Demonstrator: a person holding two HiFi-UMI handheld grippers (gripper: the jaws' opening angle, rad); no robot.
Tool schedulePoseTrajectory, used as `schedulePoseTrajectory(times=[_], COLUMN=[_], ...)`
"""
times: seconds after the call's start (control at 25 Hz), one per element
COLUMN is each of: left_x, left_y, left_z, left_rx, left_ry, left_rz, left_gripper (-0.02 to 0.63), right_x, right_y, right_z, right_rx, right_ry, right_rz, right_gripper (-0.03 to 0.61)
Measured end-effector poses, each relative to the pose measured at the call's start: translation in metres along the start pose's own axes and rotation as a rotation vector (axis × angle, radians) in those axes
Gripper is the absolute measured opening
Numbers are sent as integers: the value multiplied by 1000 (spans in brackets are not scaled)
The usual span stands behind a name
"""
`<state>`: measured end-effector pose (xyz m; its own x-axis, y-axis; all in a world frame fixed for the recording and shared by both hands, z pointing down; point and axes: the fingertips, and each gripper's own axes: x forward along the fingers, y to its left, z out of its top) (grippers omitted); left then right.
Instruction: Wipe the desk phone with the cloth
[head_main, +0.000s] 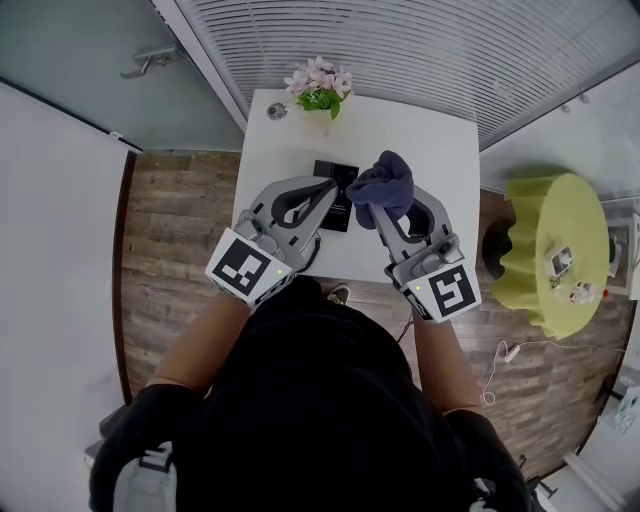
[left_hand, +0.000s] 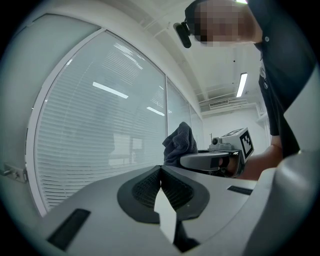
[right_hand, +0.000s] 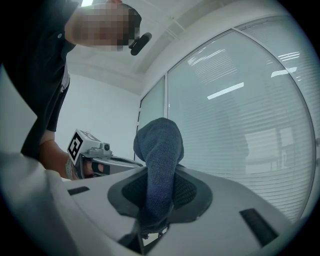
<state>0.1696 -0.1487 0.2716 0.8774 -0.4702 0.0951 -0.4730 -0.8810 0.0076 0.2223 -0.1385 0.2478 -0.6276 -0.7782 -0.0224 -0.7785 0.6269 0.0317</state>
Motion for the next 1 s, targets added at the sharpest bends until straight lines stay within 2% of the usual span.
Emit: schedulePoseTrajectory(times=[0.48, 0.64, 0.88, 1.0], left_x=[5, 8, 6, 6], left_y=[9, 12, 12, 7], left_z=[-5, 3, -5, 0], left_rx=[4, -8, 4, 1], left_ry=[9, -27, 16, -7], left_rz=[-10, -3, -7, 0], left_gripper=[11, 11, 11, 11], right_x=[9, 13, 13, 8], right_y=[-5, -6, -5, -2], right_z=[-4, -3, 0, 3], right_rx=[-2, -8, -14, -17], right_ry=[12, 14, 13, 7], right_rz=[2, 5, 9, 10], right_gripper=[98, 98, 98, 98])
